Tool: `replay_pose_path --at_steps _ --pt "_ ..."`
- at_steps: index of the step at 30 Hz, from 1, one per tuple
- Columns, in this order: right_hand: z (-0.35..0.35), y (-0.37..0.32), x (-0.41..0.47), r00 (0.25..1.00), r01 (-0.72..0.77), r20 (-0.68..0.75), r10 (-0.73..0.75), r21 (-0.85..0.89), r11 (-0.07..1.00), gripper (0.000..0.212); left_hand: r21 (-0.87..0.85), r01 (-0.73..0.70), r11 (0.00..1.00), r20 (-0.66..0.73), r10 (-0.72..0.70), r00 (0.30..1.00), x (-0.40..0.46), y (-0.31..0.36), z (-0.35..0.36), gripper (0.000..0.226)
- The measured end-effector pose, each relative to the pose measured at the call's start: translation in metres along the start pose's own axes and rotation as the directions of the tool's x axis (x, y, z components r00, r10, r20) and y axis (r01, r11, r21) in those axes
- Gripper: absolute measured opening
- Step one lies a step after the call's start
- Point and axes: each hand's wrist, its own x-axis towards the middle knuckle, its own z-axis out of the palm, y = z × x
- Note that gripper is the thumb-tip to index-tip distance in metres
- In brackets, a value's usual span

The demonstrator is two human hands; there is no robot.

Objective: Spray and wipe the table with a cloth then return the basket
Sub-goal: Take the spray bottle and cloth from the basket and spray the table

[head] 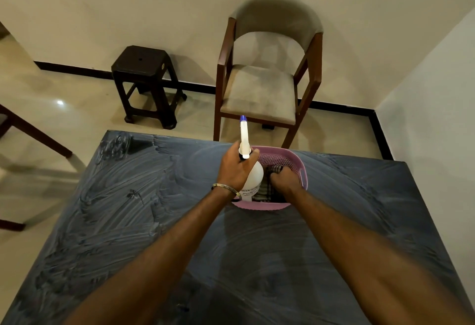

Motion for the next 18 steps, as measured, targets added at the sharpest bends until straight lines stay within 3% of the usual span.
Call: replay_pose_path --at_steps 4,10,14,18 --pt "-0.011 -0.01 -0.013 0.999 0.047 -0.001 -0.047 0.128 0.991 0.018 -0.009 -0.008 1.0 -0.01 0.008 1.0 -0.002 0.008 -0.004 0.024" --pt "-0.046 -0.019 -0.048 0.991 0.122 -0.001 -0.133 0.404 0.907 0.032 -0.067 -0.098 0.993 -0.002 0.098 0.995 -0.007 0.045 -0.008 0.014" --pt "-0.074 -0.02 -0.07 0.999 0.021 0.019 -0.039 0.585 0.811 0.027 -0.1 -0.141 0.985 0.003 0.142 0.99 -0.023 0.073 -0.007 0.025" --pt "-0.094 -0.016 -0.1 0.993 -0.115 0.081 0.082 0.776 0.621 0.019 -0.099 -0.113 0.989 0.027 0.116 0.993 -0.051 0.091 -0.011 0.031"
